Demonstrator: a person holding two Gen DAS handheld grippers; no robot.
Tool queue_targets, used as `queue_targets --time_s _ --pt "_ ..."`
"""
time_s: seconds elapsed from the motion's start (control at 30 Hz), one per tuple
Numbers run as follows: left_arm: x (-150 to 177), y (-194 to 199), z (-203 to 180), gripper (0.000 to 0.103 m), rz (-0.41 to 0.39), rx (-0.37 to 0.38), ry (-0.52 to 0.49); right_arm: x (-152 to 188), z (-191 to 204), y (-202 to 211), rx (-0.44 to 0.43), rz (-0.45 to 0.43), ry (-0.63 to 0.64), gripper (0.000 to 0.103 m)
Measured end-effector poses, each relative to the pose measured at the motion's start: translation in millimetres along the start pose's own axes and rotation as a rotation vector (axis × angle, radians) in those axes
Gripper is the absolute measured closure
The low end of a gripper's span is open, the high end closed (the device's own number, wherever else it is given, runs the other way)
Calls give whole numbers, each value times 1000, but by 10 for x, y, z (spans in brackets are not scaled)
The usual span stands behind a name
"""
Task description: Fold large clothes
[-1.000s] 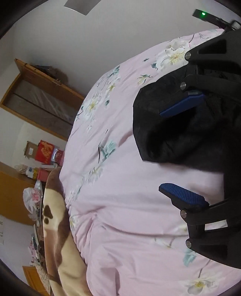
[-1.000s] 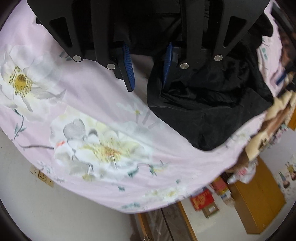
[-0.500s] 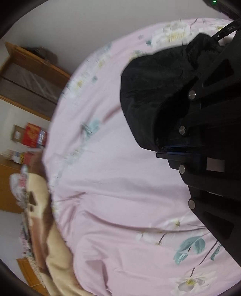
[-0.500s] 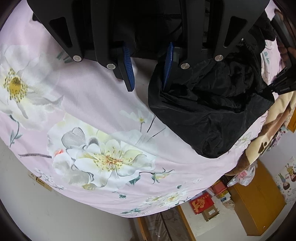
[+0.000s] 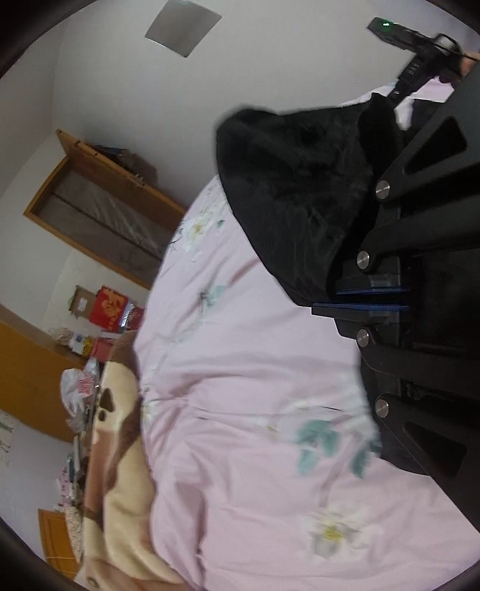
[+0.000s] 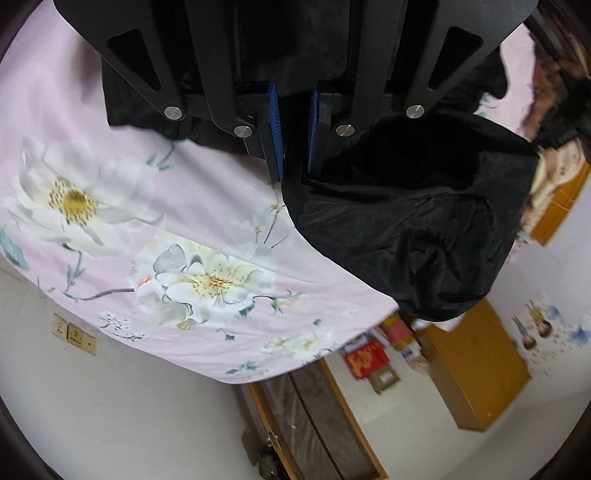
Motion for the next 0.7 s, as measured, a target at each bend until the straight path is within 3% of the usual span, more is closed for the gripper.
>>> queue_targets --time_s 0.2,0.3,0.37,0.43,0.47,0.6,0.7 --pt "455 193 286 98 100 -43 28 229 -205 151 31 74 -70 90" --pt "578 322 306 96 132 -16 33 295 -173 214 36 91 -72 90" --pt "622 482 282 86 126 3 5 301 -200 264 45 95 -89 88" --pt "643 658 283 47 116 -20 -45 307 -222 327 53 96 -90 82" --pt "643 735 299 42 117 -38 -60 323 -220 347 64 110 -74 78" --pt "714 992 313 40 177 -23 -14 406 -196 446 90 123 17 73" --pt "768 1186 204 40 168 -17 -18 455 -141 633 113 98 75 70"
Point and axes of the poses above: each gripper's, at about its wrist camera, not at the fingertips, and y roughly against the way its jaws point, z to its left, x to its underside, the point moved 3 cm from there along -y, roughly the way its jaws point, and after that the axes turned 13 degrees about -z, right-handed, at the moved point
